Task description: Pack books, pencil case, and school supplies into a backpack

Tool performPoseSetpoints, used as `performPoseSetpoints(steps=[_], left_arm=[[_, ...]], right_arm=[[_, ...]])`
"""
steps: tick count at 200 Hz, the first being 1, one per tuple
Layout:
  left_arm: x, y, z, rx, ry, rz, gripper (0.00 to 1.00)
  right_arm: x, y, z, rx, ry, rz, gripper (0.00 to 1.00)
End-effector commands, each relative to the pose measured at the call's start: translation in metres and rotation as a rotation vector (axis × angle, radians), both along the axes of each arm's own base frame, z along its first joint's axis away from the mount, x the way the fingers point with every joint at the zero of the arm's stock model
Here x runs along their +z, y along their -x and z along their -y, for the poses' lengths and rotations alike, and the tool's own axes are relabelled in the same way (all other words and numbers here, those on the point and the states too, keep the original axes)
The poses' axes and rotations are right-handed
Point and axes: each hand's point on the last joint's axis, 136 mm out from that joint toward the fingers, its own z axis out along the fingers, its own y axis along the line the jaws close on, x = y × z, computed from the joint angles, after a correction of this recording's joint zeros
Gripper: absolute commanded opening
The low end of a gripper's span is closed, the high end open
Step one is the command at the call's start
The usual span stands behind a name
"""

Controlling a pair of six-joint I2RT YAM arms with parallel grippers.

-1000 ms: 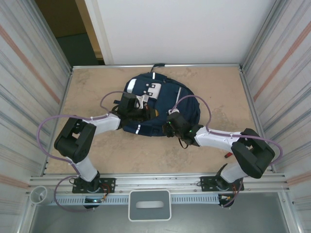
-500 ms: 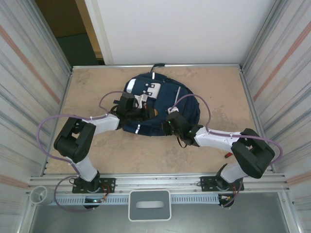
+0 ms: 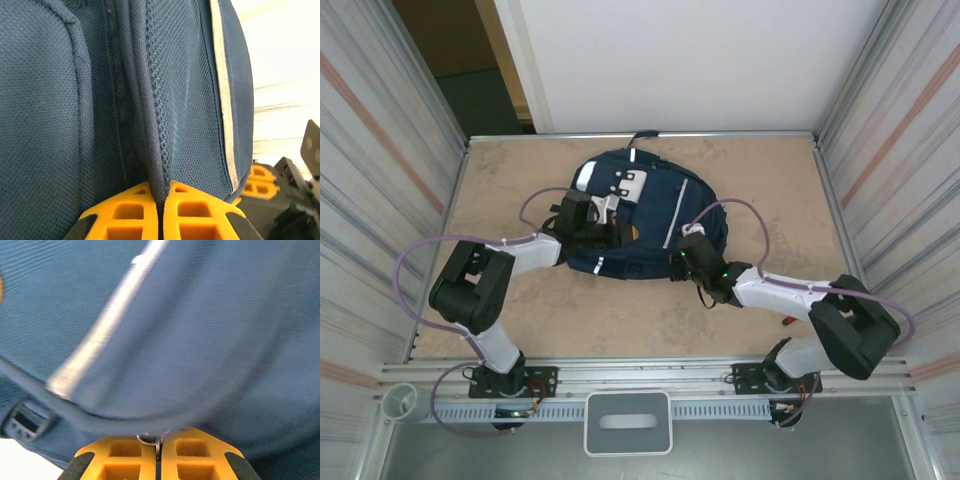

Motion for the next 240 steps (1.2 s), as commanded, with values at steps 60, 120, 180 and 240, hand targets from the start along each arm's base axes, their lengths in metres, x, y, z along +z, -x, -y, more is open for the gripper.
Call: performPoseSetpoints(steps=[60,120,180,240], left_arm=[[0.016,-0.017,-0.034,-0.022,-0.152,0.132,0.02],[0.076,0.005,-0.032,-0.085,-0.407,0.622,0.54],[0.080,0.049,0.036,-0.462,-0.665,1.189,0.63],[0.061,0.022,0.056,-0.476,-0.791,1.195,0.31]], right_arm=[[0.027,-0.013,0.021,0.147,-0.089,-0.071,0.00],[0.059,-0.006,0.002,0.247,-0.182,-0.069,0.00],[0.108,0.007,-0.021,0.345,-0.329,-0.065,0.00],[0.119,0.018,-0.027,0.377,-0.346,-0.061,0.00]])
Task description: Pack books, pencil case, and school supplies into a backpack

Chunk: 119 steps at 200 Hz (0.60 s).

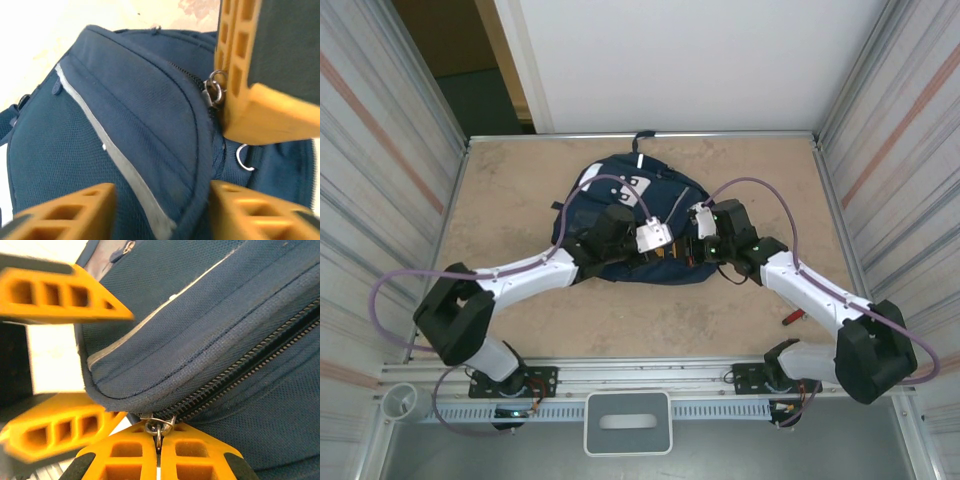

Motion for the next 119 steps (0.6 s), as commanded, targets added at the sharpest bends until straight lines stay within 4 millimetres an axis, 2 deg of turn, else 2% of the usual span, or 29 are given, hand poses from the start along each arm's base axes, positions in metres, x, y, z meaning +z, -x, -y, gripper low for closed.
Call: performPoseSetpoints(steps=[1,6,16,27,51,79,95,119], left_arm=[[0.018,-0.020,-0.001,0.036,-0.031,0.120,0.29],[0.018,-0.020,-0.001,0.038,-0.029,0.124,0.23],[0.018,-0.018,-0.003,0.036,-0.017,0.133,0.15],[0.019,-0.013,-0.005,0.020,-0.005,0.142,0.00],[0.024,0.001,-0.011,-0.043,0.058,0.121,0.00],[0.030,0.009,-0.027,-0.089,0.138,0.080,0.00],[0.032,0.007,-0.038,-0.075,0.177,0.055,0.00],[0.031,0.004,-0.053,-0.044,0.190,0.052,0.00]], right_arm=[[0.044,0.000,-0.009,0.026,-0.086,0.082,0.00],[0.040,-0.001,-0.005,0.013,-0.068,0.080,0.00],[0.032,-0.004,0.003,-0.019,-0.031,0.072,0.00],[0.021,-0.010,0.018,-0.070,0.019,0.056,0.00],[-0.005,-0.027,0.058,-0.209,0.144,0.024,0.00],[-0.017,-0.044,0.083,-0.306,0.225,-0.023,0.00],[-0.017,-0.053,0.086,-0.316,0.235,-0.042,0.00],[-0.008,-0.063,0.076,-0.271,0.211,-0.011,0.00]])
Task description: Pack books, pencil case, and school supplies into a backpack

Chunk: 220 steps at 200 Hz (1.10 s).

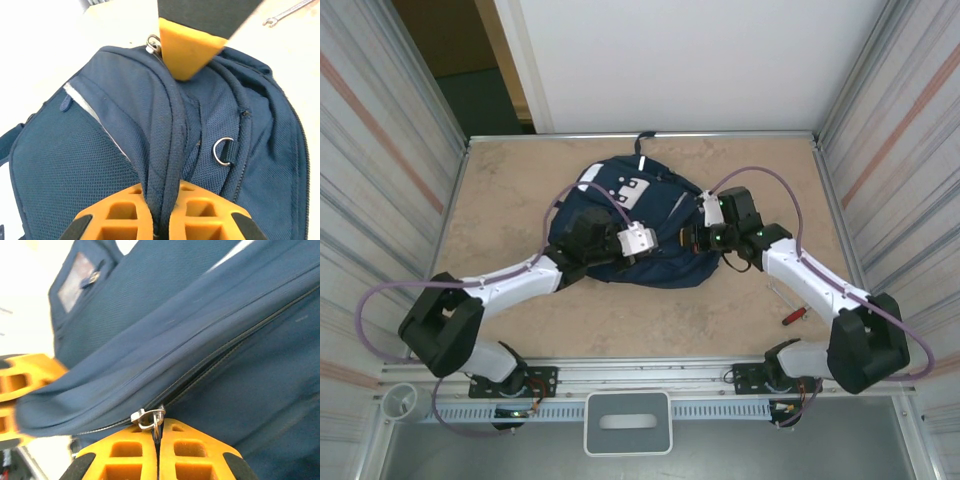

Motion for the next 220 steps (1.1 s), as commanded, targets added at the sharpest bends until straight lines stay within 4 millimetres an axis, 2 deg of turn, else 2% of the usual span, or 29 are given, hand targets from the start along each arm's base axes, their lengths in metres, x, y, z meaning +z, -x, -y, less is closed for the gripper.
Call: performPoseSetpoints(steps=[1,30,45,50,59,75,97,111,131,150,166,178,206,220], left_arm=[[0.021,-0.007,-0.026,0.063,0.063,0.007,0.00],[0.022,-0.012,-0.040,0.118,0.092,0.001,0.00],[0.019,-0.019,-0.050,0.181,0.093,-0.002,0.07],[0.018,-0.021,-0.053,0.204,0.089,-0.003,0.12],[0.019,-0.019,-0.055,0.212,0.090,-0.015,0.25],[0.028,-0.005,-0.054,0.187,0.116,-0.064,0.47],[0.044,0.017,-0.048,0.159,0.146,-0.110,0.67],[0.048,0.029,-0.040,0.135,0.147,-0.119,0.72],[0.043,0.034,-0.031,0.132,0.104,-0.143,0.73],[0.036,0.030,-0.026,0.134,0.065,-0.175,0.70],[0.029,0.026,-0.025,0.144,0.041,-0.187,0.62],[0.025,0.023,-0.028,0.160,0.028,-0.179,0.49],[0.025,0.014,-0.042,0.188,0.050,-0.179,0.00],[0.031,0.012,-0.051,0.192,0.087,-0.174,0.00]], right_arm=[[-0.009,-0.027,0.047,-0.163,0.155,0.018,0.00],[0.012,-0.032,0.027,-0.078,0.123,0.084,0.00],[0.021,-0.027,0.007,-0.011,0.096,0.117,0.00],[0.024,-0.024,-0.002,0.019,0.091,0.128,0.00],[0.026,-0.020,-0.013,0.049,0.090,0.132,0.00],[0.031,-0.013,-0.028,0.081,0.066,0.136,0.00],[0.046,-0.003,-0.047,0.113,-0.011,0.145,0.00],[0.056,0.005,-0.060,0.145,-0.049,0.157,0.00],[0.066,0.018,-0.080,0.192,-0.090,0.167,0.00],[0.073,0.029,-0.095,0.233,-0.120,0.166,0.00],[0.075,0.036,-0.102,0.253,-0.131,0.166,0.00],[0.073,0.039,-0.102,0.261,-0.129,0.161,0.00],[0.058,0.037,-0.089,0.242,-0.085,0.149,0.00],[0.043,0.029,-0.071,0.195,-0.037,0.123,0.00]])
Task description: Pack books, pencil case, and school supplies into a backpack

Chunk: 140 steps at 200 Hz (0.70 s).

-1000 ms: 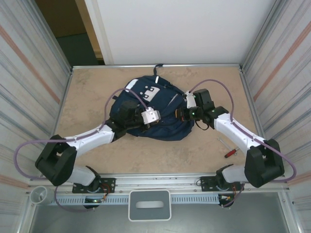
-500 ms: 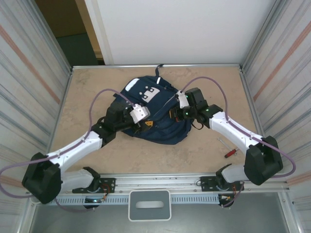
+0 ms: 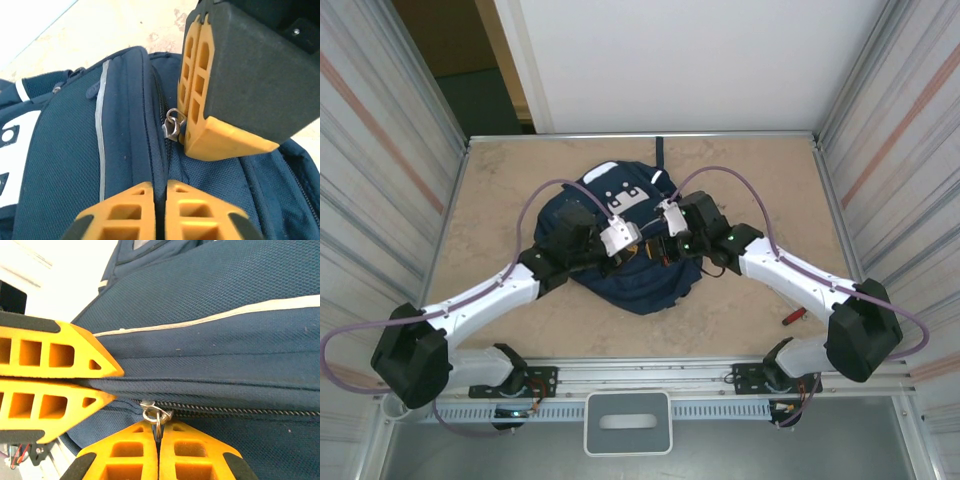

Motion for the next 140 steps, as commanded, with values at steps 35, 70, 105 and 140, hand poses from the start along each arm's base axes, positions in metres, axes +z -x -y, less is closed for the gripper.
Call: performPoseSetpoints(steps=[35,70,105,140], left_arm=[[0.034,-0.008,-0.046,0.061,0.199,0.068,0.00],[0.031,-0.012,-0.069,0.124,0.233,0.084,0.00],[0.032,-0.003,-0.063,0.089,0.190,0.021,0.59],[0.026,0.006,-0.031,0.016,0.041,0.032,0.71]], right_arm=[[-0.019,-0.051,0.076,-0.283,0.125,-0.021,0.00],[-0.011,-0.068,0.067,-0.287,0.075,-0.038,0.00],[0.011,-0.060,0.028,-0.161,-0.019,-0.014,0.00],[0.041,-0.040,0.005,-0.069,-0.097,0.033,0.00]])
